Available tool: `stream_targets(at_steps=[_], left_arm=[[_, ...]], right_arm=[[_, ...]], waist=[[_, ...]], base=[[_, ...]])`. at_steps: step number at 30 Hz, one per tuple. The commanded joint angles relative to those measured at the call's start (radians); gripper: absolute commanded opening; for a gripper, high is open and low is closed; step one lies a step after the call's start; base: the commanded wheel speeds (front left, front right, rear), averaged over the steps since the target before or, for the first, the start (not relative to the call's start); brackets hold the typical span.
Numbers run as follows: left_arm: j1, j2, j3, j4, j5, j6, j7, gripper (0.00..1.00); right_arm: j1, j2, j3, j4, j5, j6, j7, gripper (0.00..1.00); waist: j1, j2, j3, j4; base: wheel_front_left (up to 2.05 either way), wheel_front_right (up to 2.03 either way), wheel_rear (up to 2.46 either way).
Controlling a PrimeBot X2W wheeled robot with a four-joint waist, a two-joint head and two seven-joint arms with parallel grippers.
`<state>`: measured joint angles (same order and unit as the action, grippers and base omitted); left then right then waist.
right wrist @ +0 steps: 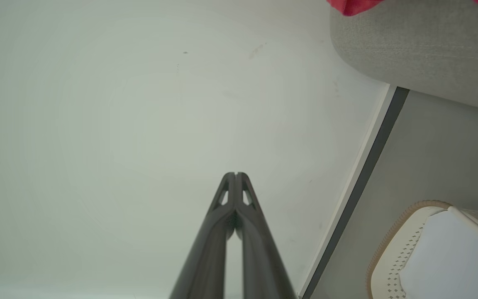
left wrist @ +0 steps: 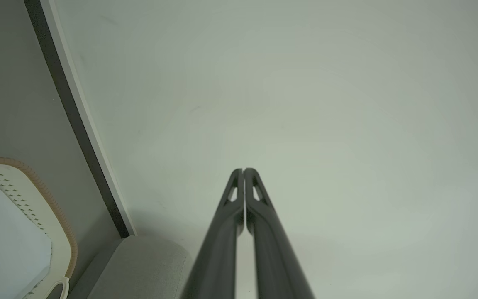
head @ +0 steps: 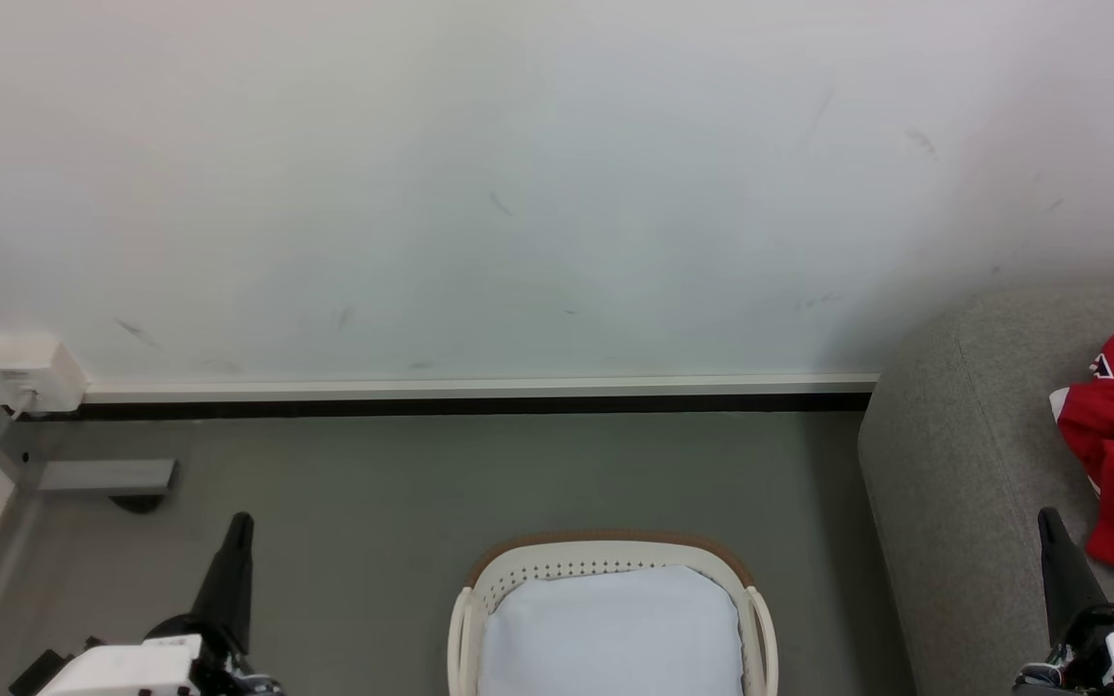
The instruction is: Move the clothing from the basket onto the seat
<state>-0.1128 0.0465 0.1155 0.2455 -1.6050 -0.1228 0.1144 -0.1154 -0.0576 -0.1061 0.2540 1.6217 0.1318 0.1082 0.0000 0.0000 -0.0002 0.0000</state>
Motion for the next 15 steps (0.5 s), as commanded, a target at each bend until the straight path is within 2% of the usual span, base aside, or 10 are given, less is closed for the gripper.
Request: stream_targets(at_steps=[1, 15], left_arm=[[-0.006, 0.007, 0.002, -0.004, -0.012, -0.002, 0.005, 0.00], [-0.006, 0.007, 0.002, -0.004, -0.012, -0.002, 0.005, 0.00]], right_arm=[[-0.004, 0.002, -0.004, -0.004, -0.004, -0.002, 0.002, 0.00], [-0.004, 0.002, -0.005, -0.004, -0.005, -0.002, 0.002, 0.00]], waist=[[0.0000, 0.0000, 0.000, 0.000], [0.0000, 0.0000, 0.000, 0.000]], base=[[0.00, 0.00, 0.00], [0.00, 0.00, 0.00]])
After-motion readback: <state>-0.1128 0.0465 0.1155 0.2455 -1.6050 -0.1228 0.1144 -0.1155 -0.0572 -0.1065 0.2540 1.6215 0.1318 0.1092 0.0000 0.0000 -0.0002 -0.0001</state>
